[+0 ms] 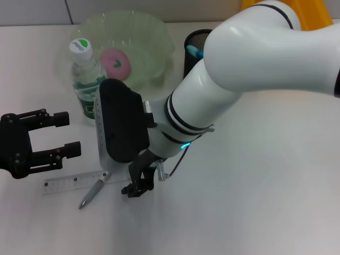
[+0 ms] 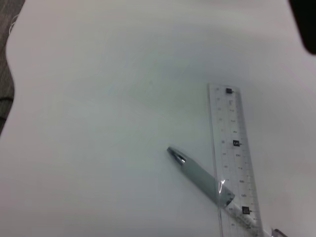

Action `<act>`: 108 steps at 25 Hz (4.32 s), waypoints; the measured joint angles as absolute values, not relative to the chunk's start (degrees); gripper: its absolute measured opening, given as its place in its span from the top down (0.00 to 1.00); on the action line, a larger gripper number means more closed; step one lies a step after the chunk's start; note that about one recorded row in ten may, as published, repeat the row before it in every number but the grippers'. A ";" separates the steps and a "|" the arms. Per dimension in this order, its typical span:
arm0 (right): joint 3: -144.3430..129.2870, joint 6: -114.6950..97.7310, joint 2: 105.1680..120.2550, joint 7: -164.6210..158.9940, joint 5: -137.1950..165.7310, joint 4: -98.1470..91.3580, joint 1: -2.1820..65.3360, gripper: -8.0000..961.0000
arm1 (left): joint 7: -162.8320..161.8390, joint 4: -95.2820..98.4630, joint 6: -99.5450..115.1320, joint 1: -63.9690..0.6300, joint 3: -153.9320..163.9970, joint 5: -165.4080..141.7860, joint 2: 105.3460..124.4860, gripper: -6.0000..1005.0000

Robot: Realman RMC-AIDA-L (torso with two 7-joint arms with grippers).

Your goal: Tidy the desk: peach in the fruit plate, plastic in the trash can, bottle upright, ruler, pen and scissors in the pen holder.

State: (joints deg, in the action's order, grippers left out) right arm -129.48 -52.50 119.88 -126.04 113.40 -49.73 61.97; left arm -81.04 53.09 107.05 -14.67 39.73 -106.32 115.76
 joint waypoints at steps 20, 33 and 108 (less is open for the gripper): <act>-131.11 -50.25 119.88 -127.26 113.28 -49.94 62.10 0.39 | -81.04 52.99 106.51 -14.75 39.72 -106.26 116.02 0.26; -131.29 -50.08 119.88 -127.32 113.29 -49.69 61.88 0.39 | -81.04 53.00 105.70 -15.26 39.72 -106.30 116.16 0.26; -127.93 -48.79 119.74 -127.35 113.96 -53.36 55.07 0.60 | -79.62 52.22 103.14 -16.76 35.06 -105.97 116.55 0.26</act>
